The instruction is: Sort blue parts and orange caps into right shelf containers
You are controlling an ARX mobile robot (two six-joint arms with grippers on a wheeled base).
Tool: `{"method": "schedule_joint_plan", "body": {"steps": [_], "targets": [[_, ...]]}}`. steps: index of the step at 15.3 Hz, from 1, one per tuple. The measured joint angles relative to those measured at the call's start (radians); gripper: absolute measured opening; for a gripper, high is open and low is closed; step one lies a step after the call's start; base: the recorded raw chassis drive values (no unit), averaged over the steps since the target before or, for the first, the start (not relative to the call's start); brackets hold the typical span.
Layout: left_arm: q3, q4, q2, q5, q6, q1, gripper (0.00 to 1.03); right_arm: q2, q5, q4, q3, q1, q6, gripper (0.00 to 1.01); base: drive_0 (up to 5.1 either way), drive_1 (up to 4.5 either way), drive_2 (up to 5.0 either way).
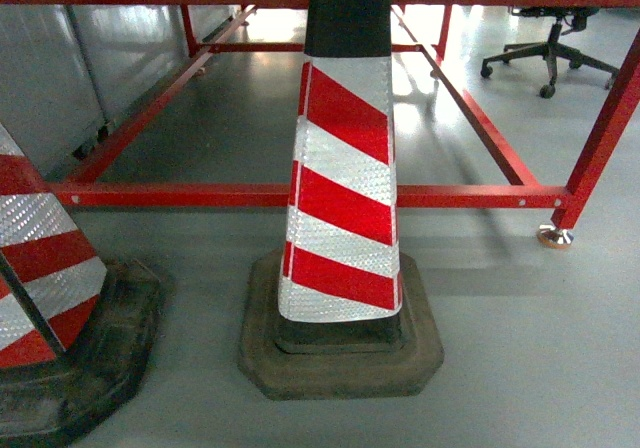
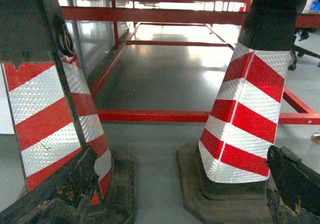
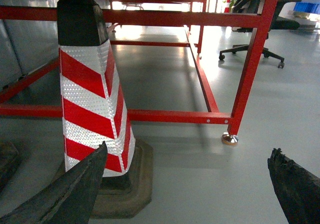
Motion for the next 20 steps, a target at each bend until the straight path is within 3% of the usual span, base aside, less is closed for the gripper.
{"method": "schedule_joint_plan", "body": {"steps": [20], "targets": [[0.0, -0.003, 0.0, -0.002, 0.0, 0.0, 0.98, 0.0, 0.0, -0.002, 0.0, 0.0, 0.0, 0.98, 0.1, 0.14, 0.1]]}}
